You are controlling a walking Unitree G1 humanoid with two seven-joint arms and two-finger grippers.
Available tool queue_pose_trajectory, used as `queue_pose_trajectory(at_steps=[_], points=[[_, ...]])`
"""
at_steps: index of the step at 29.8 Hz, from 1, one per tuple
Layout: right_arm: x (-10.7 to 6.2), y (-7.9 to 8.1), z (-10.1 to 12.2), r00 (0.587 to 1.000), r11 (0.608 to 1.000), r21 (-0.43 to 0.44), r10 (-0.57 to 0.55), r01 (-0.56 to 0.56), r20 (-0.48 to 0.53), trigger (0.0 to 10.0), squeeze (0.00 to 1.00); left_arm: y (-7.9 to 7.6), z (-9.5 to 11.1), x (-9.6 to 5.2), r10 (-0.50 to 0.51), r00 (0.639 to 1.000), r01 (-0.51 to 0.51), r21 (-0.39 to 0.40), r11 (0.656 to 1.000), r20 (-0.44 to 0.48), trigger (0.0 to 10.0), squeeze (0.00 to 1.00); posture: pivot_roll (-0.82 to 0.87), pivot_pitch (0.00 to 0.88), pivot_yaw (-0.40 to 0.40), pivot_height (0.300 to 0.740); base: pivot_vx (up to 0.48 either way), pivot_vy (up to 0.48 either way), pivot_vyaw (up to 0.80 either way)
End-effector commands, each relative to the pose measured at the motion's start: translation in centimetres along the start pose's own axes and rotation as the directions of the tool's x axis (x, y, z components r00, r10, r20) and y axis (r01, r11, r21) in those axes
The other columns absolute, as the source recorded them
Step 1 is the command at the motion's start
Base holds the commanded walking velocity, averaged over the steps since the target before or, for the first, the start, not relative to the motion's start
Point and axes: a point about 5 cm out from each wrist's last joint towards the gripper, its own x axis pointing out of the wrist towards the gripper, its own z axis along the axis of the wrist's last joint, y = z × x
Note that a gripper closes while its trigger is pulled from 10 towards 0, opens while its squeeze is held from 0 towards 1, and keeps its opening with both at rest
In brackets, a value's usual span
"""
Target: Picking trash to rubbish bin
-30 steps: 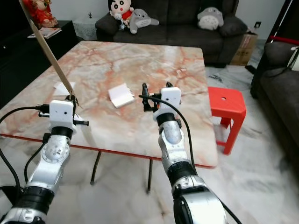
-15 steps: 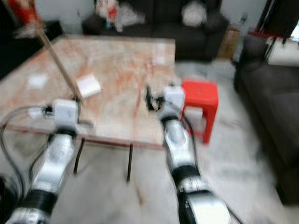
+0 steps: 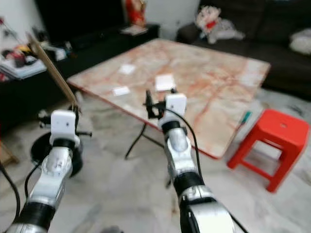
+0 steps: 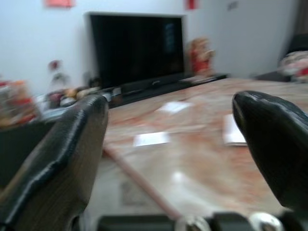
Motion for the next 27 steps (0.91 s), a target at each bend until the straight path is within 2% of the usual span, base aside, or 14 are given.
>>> queue_pose_trajectory(at_steps=[1, 27], points=[[0.22, 0.17, 0.31, 1.000, 1.000, -0.001, 0.011, -0.011, 0.008, 10.0, 0.00, 0.25, 0.67, 0.47, 0.008, 1.000, -0.008, 0.003, 1.000, 0.029, 10.0, 0.00, 0.00, 0.000, 0.007, 0.740, 0.000, 0.000, 0.80], [0.09, 0.69, 0.00, 0.999, 0.999, -0.001, 0.050, -0.050, -0.007, 10.0, 0.00, 0.52, 0.52, 0.37, 0.019, 1.000, -0.019, -0.007, 1.000, 0.021, 10.0, 0.00, 0.01, 0.001, 0.000, 0.740, 0.000, 0.000, 0.80]])
